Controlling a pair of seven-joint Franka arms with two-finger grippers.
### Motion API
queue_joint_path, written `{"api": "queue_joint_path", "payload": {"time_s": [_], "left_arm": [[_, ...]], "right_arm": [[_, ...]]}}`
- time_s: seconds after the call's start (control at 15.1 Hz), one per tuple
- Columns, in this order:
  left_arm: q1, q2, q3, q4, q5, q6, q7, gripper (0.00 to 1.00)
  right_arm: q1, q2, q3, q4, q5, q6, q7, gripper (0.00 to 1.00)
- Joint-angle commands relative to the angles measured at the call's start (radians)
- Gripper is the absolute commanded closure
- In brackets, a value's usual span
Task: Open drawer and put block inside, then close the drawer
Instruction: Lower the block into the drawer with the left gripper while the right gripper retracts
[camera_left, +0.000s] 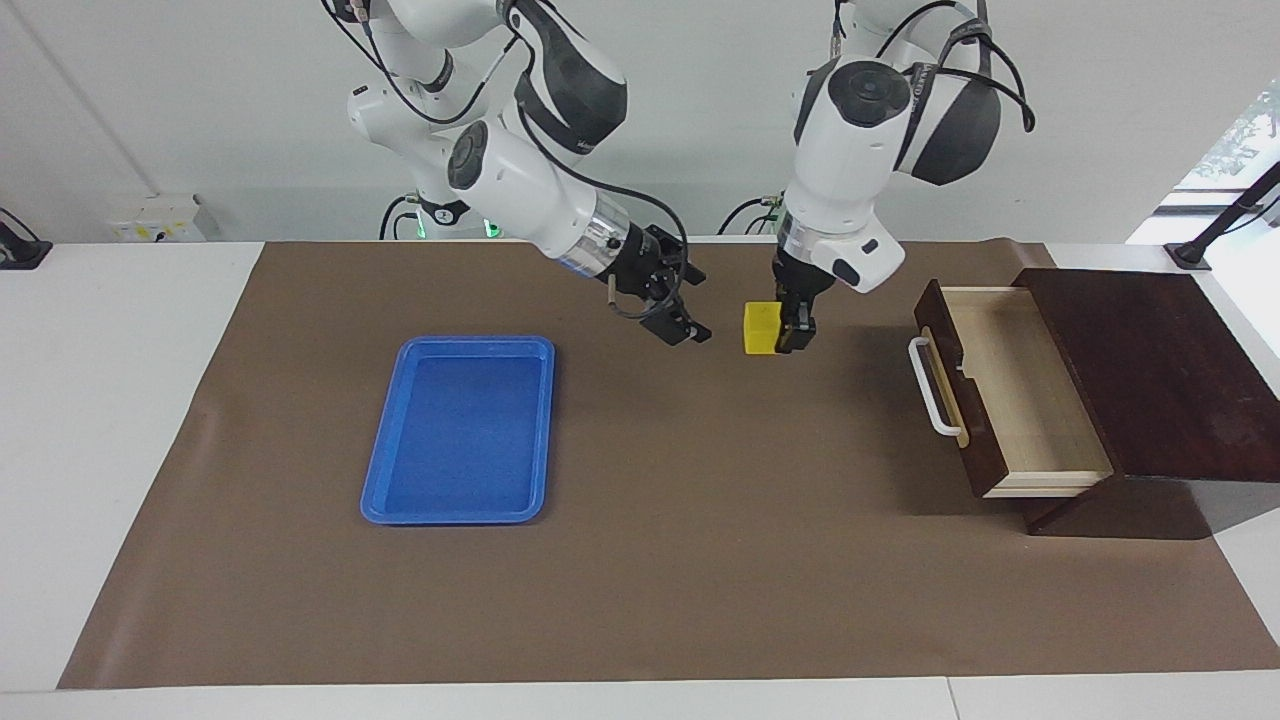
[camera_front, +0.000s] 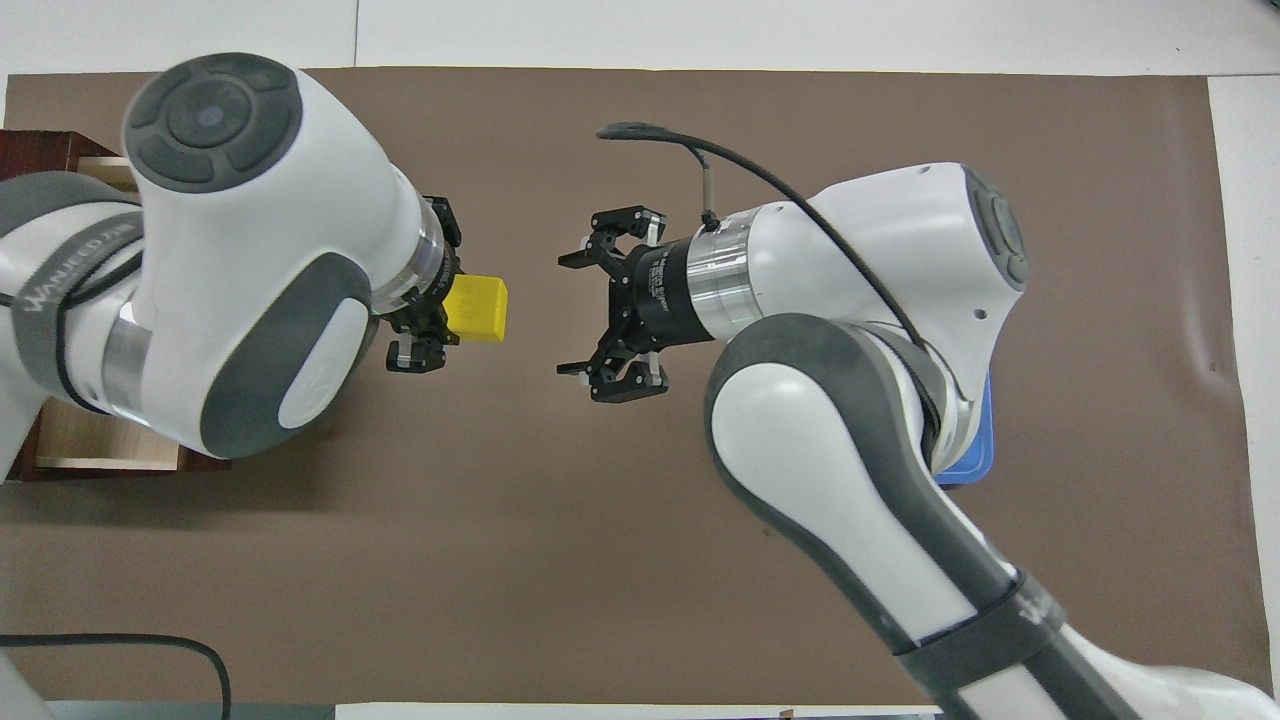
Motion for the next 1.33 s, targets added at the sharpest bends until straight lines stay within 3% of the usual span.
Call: {"api": "queue_joint_path", "payload": {"time_s": [0.0, 0.33, 0.73, 0.86, 1.26], "left_arm": [[0.102, -0.03, -0.006, -0.016, 0.009, -0.023, 0.123, 1.0], [0.299, -0.029, -0.006, -0.013, 0.033, -0.036, 0.387, 1.0], [0.512, -0.032, -0.009, -0.04, 0.027, 0.014, 0.612, 1.0], [0.532, -0.03, -0.008, -0.062, 0.026, 0.034, 0.629, 1.0], [0.531, -0.078, -0.008, -0.258, 0.023, 0.186, 0.59, 1.0]], "right_arm": [[-0.107, 0.0, 0.004, 0.055, -0.023, -0.104, 0.019, 0.0], [-0.273, -0.029, 0.004, 0.072, -0.186, -0.212, -0.151, 0.0], [-0.396, -0.057, -0.002, 0.103, -0.47, -0.472, -0.697, 0.0], [-0.4, -0.09, -0.004, 0.098, -0.576, -0.546, -0.896, 0.0], [-0.414, -0.192, -0.004, 0.091, -0.791, -0.675, -1.392, 0.0]]}}
